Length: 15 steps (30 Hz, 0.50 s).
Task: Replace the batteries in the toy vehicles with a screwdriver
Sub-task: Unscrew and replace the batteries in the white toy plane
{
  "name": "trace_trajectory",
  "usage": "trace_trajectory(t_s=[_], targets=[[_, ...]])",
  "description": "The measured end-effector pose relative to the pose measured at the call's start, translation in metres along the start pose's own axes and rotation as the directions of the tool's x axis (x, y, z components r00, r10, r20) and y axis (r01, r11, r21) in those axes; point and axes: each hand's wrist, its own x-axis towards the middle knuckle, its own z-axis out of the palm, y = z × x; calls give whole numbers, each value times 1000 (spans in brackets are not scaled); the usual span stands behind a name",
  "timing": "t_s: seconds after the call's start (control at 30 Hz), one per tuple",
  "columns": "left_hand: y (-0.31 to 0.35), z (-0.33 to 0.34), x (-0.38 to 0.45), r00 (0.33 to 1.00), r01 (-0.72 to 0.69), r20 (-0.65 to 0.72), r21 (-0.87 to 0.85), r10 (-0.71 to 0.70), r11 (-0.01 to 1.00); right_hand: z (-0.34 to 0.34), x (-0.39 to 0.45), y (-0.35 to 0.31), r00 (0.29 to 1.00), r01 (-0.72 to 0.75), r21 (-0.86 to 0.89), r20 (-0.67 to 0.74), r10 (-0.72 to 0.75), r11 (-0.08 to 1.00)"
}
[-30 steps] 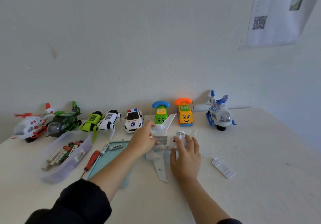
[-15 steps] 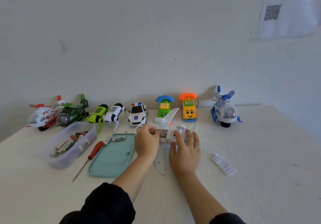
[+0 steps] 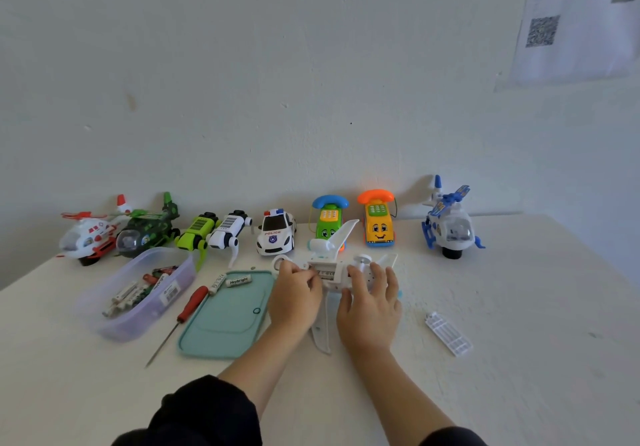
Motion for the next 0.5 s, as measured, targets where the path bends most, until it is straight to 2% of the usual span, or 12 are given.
trace_trajectory(t_s=[0.17, 0.27, 0.3, 0.33, 0.37, 0.43, 0.47, 0.5], targets=[[4, -13, 9, 975, -72, 222, 186, 30, 980, -1, 0, -2, 999, -12, -41, 35, 14, 999], [-4, -20, 14, 944, -143, 318, 144, 91, 979, -3, -1, -5, 998, -16, -83, 55, 21, 996], [-10, -22, 13, 945, -174, 290, 61, 149, 983, -3, -2, -6, 998, -11, -102, 57, 17, 995], [-16, -24, 12, 958, -197, 202, -45, 202, 979, -2, -2, -6, 998, -5, -115, 54, 12, 993], [-22, -28, 12, 974, -210, 55, -134, 219, 968, -1, -2, -5, 999, 2, -120, 53, 5, 993], [-38, -37, 19, 974, -143, -200, -171, 108, 975, 1, -2, -5, 998, 19, -130, 60, -11, 991], [-49, -42, 28, 969, -67, -243, -142, 31, 988, 1, -2, -5, 998, 24, -135, 68, -15, 991], [-61, -46, 38, 974, 19, -222, -90, -38, 996, 2, -2, -4, 997, 25, -137, 70, -15, 990]])
